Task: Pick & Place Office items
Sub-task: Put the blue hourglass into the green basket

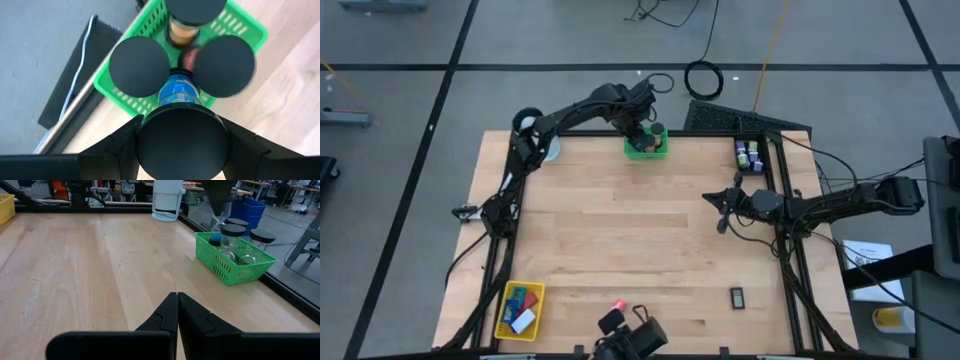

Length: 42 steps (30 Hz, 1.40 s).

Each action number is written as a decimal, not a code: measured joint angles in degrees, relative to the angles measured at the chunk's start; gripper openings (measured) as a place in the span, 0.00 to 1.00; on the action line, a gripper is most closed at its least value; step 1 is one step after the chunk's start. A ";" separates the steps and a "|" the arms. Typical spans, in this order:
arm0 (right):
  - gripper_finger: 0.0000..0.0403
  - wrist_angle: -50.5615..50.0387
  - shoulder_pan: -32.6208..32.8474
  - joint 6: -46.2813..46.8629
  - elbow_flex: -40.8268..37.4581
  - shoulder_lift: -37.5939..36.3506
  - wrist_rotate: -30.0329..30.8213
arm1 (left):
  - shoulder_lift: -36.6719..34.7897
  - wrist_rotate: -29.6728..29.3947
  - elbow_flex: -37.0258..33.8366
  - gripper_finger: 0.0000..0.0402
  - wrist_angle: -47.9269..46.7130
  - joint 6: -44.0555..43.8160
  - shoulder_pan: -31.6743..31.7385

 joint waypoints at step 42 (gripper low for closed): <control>0.00 1.27 0.00 -0.11 0.00 -0.02 -1.42 | 0.59 -1.51 -5.44 0.77 4.14 0.54 -0.76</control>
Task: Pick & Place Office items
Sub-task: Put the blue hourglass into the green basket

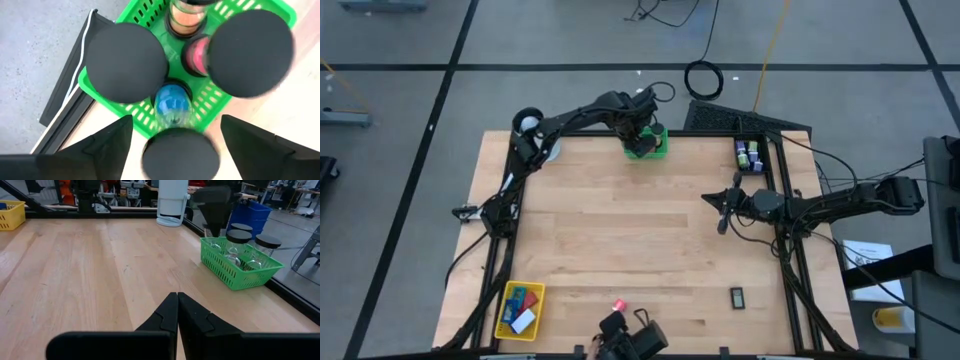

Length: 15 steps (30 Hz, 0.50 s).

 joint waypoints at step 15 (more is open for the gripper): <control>0.00 -0.43 0.00 0.00 0.00 0.02 0.02 | -7.30 -1.56 0.04 0.66 -2.43 3.44 0.07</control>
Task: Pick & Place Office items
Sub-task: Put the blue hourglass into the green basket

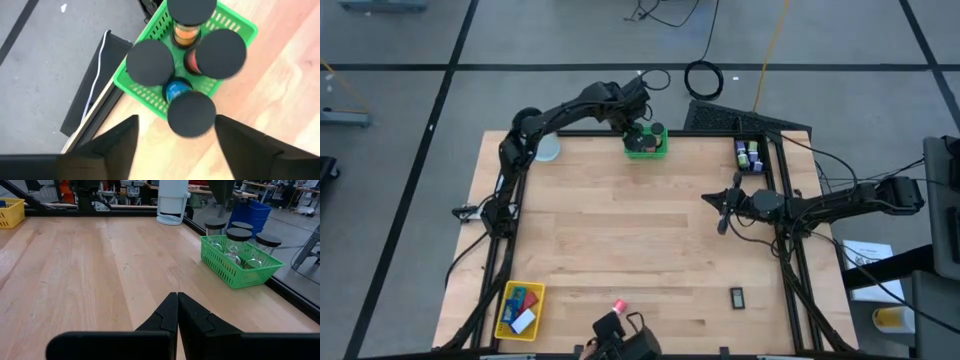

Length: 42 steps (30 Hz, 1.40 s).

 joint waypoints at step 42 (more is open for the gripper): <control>0.00 0.01 0.00 0.00 0.00 0.00 0.00 | -2.45 1.52 -10.58 0.01 12.84 3.02 0.70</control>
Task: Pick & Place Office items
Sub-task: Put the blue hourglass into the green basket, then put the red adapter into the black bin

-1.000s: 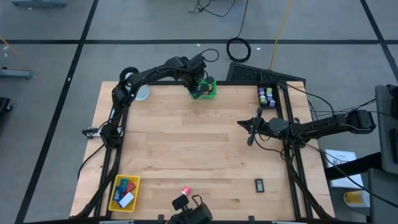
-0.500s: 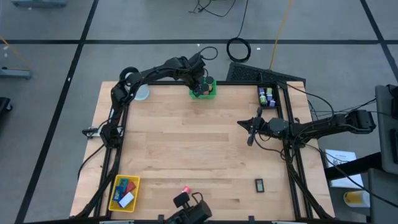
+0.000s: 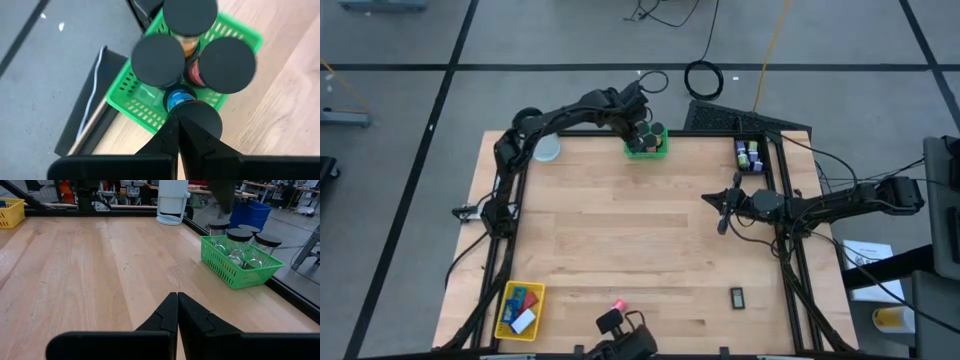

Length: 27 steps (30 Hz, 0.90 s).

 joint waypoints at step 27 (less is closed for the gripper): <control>0.00 -3.51 0.02 4.00 0.02 -0.02 0.00 | -33.60 3.00 -56.18 0.05 63.23 -4.40 -11.42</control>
